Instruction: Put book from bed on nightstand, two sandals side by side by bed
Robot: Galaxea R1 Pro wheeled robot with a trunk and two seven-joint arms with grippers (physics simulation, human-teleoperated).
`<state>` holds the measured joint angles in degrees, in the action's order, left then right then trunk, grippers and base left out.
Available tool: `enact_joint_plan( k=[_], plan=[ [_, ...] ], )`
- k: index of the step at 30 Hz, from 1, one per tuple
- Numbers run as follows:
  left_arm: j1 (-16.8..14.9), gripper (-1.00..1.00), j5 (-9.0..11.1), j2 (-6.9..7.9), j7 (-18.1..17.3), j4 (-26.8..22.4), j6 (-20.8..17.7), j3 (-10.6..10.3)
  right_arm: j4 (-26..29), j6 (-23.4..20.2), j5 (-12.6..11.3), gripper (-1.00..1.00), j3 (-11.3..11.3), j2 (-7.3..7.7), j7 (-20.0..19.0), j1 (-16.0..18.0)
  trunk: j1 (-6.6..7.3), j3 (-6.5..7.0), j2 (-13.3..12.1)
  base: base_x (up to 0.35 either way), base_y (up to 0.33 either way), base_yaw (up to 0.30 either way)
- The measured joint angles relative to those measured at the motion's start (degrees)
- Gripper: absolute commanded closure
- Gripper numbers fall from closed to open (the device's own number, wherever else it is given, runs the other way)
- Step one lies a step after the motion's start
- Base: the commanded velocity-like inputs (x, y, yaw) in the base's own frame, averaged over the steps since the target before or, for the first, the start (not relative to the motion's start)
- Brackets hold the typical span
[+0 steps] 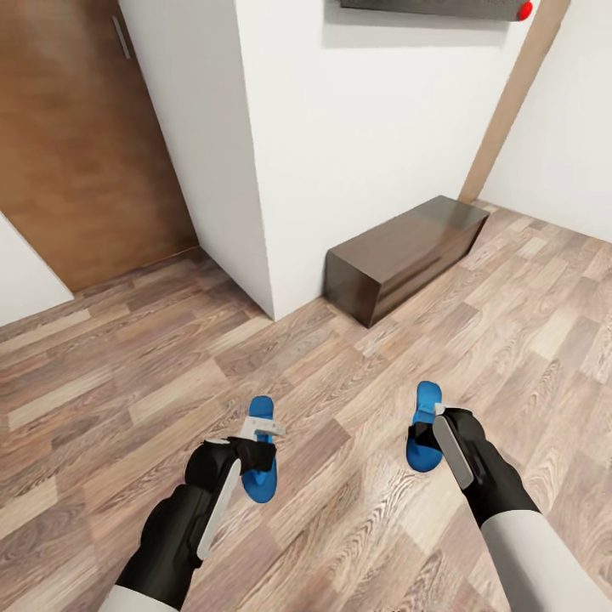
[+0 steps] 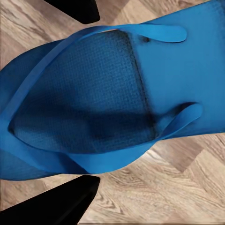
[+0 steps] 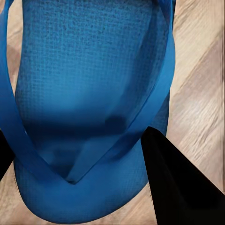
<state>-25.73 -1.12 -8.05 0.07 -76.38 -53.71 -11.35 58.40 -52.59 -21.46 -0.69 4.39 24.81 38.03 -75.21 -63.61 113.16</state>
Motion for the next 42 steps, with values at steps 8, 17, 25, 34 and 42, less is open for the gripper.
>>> enact_joint_plan(
  k=[8,17,25,34,42],
  plan=[
    [-0.88,1.0,0.25,-0.52,0.21,8.3,3.51,-1.87,-1.99,0.44,0.08,1.0,-0.51,-4.09,0.48,-0.1,1.76,1.43,-3.21,0.0,0.0,-0.27],
    [-1.75,1.0,0.27,-0.26,0.18,13.27,11.78,-1.93,-5.46,0.92,-0.01,1.0,-7.08,-6.05,0.57,-0.1,3.74,3.05,-6.82,0.0,0.0,-0.27],
    [-1.77,1.0,0.39,-0.36,-0.48,13.22,12.02,-1.88,-6.06,0.4,0.03,1.0,-7.49,-6.07,-0.05,-0.1,5.49,4.49,-10.03,0.0,0.0,-0.27],
    [-1.77,1.0,0.38,-0.28,-0.7,13.19,12.1,-1.84,-6.09,0.23,-0.05,1.0,-7.46,-6.07,-0.26,-0.1,7.47,6.1,-13.64,0.0,0.0,-0.27],
    [-1.77,1.0,0.41,-0.51,-0.73,13.23,12.55,-1.87,-5.61,0.31,-0.1,1.0,-7.51,-6.06,-0.19,-0.1,9.23,7.62,-16.85,0.0,0.0,-0.27]
  ],
)
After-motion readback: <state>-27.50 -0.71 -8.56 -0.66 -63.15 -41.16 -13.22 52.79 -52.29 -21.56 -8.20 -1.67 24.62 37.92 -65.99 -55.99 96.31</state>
